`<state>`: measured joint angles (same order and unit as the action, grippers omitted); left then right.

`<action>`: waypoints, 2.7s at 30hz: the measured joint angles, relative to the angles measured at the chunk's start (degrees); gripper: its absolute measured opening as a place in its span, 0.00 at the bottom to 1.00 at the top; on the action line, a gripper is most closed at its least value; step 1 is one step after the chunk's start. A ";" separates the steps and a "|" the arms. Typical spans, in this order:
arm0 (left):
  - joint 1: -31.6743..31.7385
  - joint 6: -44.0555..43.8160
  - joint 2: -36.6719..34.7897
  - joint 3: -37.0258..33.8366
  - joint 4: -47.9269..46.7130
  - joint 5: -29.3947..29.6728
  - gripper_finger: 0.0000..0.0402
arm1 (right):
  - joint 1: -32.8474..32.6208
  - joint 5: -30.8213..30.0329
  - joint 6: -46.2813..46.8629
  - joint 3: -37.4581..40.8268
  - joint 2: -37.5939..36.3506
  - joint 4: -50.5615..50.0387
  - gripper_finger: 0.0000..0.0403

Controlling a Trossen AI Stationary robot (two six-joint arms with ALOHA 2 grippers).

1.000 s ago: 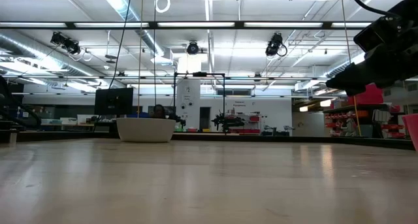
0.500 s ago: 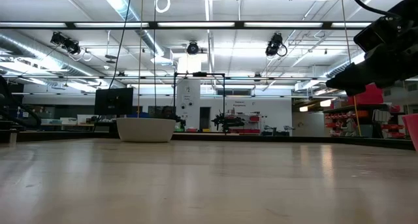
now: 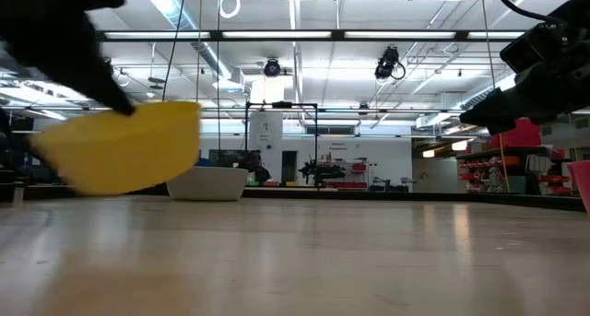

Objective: Nest bowls inside each other
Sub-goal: Stack the yellow bowl on the light blue bowl, then stack the red bowl on the yellow bowl

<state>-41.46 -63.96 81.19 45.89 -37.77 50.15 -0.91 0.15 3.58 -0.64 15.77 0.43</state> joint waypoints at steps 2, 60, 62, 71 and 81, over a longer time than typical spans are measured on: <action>5.04 2.44 -2.83 0.02 -3.06 2.98 0.01 | 0.00 0.04 -0.30 0.00 0.02 0.00 0.40; 85.66 47.85 -14.50 -17.05 30.18 -40.58 0.35 | 0.01 2.09 -0.97 0.00 2.18 0.26 0.40; 85.66 47.95 -14.50 -17.05 30.19 -40.60 0.42 | 0.01 2.09 -0.98 0.00 2.18 0.26 0.40; 82.87 52.82 -18.17 -17.05 38.94 -42.00 0.55 | 0.02 1.17 -1.29 0.00 2.18 0.26 0.39; 58.79 57.05 -29.53 -17.05 43.47 -37.12 0.49 | -2.16 19.88 3.23 0.02 3.52 11.28 0.41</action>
<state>17.33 -6.91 51.66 28.84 5.70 13.03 -3.07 20.03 6.80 -0.62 19.29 11.72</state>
